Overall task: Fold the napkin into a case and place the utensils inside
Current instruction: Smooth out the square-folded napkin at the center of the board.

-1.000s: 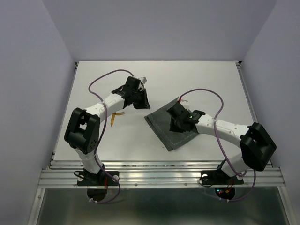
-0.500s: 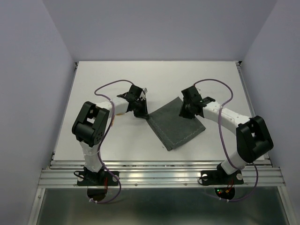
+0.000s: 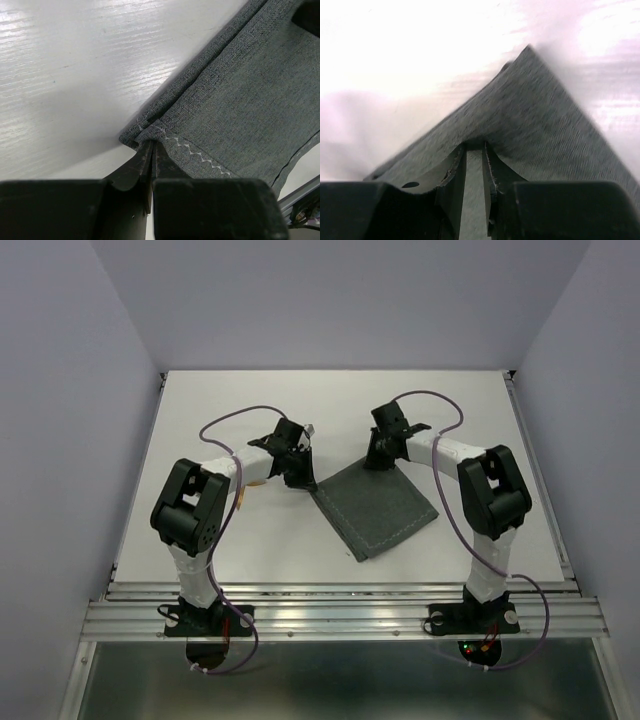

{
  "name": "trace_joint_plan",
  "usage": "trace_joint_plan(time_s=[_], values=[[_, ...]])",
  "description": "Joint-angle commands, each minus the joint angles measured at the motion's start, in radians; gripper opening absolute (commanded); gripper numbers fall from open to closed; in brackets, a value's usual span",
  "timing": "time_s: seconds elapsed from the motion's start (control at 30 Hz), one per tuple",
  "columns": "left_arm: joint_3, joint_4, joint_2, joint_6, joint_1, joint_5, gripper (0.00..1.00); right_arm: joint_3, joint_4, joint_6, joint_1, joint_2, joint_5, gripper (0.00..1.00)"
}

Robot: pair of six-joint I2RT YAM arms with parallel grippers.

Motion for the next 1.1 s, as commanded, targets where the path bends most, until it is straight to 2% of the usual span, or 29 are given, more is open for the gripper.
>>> trace_joint_plan(time_s=[0.0,0.13,0.3,0.4,0.8,0.97,1.07], values=[[0.043,-0.010,0.015,0.031,0.001,0.016,0.11,0.061,0.046,-0.006,-0.040,0.070,-0.028,0.24],[0.055,-0.019,0.012,0.028,0.001,0.011,0.11,0.077,0.034,-0.016,-0.049,0.093,-0.074,0.23],[0.097,-0.039,-0.033,0.028,0.001,0.020,0.11,0.060,0.034,-0.046,-0.058,-0.039,-0.046,0.25],[0.121,-0.043,-0.031,0.018,0.001,0.030,0.11,0.060,0.032,-0.057,-0.067,-0.061,-0.046,0.26],[0.183,-0.071,0.075,0.041,0.000,0.001,0.11,0.163,0.002,-0.086,-0.086,0.157,0.003,0.24],[0.193,-0.092,0.107,0.063,0.000,-0.001,0.11,0.167,-0.012,-0.097,-0.086,0.122,-0.013,0.20],[0.209,-0.115,0.108,0.080,0.001,-0.027,0.11,0.158,-0.029,-0.109,-0.086,0.039,0.001,0.21]])
